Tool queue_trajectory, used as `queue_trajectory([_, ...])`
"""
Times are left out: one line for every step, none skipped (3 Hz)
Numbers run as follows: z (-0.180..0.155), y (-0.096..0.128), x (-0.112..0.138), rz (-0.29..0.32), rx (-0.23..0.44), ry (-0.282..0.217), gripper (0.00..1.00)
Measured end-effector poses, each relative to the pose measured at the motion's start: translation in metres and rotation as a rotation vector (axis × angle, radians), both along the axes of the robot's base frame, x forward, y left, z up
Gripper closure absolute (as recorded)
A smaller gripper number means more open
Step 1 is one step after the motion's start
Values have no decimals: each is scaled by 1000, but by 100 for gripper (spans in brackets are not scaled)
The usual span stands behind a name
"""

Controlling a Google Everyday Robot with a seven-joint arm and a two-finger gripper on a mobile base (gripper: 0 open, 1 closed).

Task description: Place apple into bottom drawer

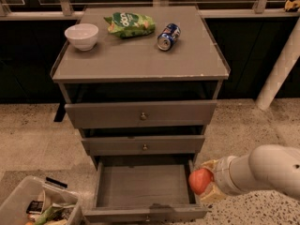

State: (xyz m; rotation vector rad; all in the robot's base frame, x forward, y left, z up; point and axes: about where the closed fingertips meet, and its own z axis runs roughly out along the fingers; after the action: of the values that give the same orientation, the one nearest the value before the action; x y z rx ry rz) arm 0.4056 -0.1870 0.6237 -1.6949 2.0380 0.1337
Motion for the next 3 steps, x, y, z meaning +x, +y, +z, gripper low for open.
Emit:
queue_trajectory([-10,-16,13,-71,-105,-102,100])
queue_trajectory([-5,-18,30,-104,-109,-174,100])
queue_trajectory([-7,-20,33,-107,-118,-186,100])
